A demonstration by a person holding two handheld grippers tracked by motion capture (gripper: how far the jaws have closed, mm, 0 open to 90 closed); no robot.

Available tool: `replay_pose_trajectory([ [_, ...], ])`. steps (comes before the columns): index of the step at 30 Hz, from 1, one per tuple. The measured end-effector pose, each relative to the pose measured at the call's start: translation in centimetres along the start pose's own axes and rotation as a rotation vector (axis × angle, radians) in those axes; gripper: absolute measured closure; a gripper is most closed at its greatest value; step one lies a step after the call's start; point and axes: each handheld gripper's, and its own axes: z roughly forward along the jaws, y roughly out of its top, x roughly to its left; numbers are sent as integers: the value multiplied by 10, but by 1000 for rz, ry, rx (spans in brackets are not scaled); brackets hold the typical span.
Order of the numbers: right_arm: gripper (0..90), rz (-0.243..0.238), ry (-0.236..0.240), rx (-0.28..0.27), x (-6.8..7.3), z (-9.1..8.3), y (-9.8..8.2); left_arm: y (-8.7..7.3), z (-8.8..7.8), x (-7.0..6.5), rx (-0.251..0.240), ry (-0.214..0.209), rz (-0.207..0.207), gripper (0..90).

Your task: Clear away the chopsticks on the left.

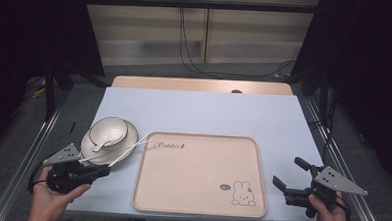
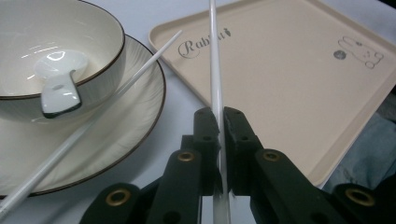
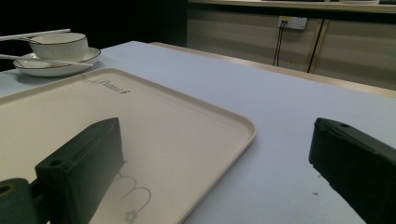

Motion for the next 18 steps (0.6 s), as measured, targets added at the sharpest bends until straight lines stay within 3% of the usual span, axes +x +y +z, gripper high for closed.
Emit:
replay_pose_trajectory([
  [4,24,1,1,-2,0,0,0,-1,2,-10,-16,32,-43,847],
  [11,25,-7,5,1,0,1,0,6,11,-32,-29,51,-103,847],
  [14,25,-9,9,-1,0,1,0,8,18,-37,-49,61,-140,847],
  [17,25,-9,8,1,0,1,0,8,27,-41,-36,85,-160,847],
  [18,25,-6,6,3,0,1,0,8,31,-41,-39,70,-173,847],
])
